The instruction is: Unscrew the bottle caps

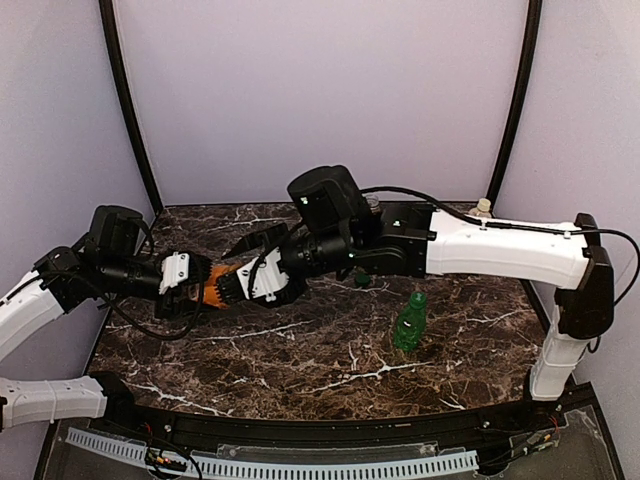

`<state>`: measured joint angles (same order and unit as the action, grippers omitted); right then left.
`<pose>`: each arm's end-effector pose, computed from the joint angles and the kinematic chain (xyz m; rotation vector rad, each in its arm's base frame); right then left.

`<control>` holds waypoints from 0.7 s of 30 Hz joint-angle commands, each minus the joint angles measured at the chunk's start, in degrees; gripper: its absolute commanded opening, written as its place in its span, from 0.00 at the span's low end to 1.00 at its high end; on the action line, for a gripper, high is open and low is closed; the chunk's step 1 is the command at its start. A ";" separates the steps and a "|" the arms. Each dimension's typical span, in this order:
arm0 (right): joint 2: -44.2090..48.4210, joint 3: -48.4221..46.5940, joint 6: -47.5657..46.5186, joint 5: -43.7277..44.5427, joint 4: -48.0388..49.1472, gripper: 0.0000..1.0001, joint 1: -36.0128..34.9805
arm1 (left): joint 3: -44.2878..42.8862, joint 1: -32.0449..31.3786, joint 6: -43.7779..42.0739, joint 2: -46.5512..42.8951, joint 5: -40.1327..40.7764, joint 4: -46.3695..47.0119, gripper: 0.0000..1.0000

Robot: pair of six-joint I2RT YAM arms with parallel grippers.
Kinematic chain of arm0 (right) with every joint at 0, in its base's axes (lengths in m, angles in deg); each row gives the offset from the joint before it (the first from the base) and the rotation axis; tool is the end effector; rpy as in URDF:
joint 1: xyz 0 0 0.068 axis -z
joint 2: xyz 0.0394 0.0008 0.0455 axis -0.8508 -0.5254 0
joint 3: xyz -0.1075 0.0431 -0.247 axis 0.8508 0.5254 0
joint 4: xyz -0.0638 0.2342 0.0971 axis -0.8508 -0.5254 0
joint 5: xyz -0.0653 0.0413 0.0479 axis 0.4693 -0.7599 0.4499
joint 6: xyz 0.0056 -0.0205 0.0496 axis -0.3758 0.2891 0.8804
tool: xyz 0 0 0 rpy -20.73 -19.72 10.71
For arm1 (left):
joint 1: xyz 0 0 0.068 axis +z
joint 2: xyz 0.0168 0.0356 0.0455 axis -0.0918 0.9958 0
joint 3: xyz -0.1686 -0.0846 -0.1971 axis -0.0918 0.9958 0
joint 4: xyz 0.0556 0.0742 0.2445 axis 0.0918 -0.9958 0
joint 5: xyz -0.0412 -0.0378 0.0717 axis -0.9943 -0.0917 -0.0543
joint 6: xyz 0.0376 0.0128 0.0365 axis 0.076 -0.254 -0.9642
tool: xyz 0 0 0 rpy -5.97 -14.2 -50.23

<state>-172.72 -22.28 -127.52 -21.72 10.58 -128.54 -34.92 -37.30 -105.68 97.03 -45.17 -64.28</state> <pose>0.1389 0.4087 0.3579 -1.8712 0.6321 0.2735 0.1421 -0.1098 0.3139 1.5800 1.3636 -0.3762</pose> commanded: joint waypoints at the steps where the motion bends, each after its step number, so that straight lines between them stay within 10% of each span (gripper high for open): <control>1: 0.72 1.28 2.64 3.33 7.87 0.64 -0.28 | 0.03 -1.10 0.35 -0.73 -4.56 2.65 0.07; 8: 4.61 4.71 13.00 3.51 12.69 0.97 0.32 | 1.36 -1.10 4.23 -1.23 -0.64 7.77 0.07; 21: 7.15 1.55 59.49 -5.37 13.67 0.99 7.62 | 8.41 -1.10 6.33 -1.46 19.72 35.00 0.07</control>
<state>-165.97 -18.04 -89.55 -24.06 21.22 -123.67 -28.58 -38.09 -99.49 96.22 -32.52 -39.98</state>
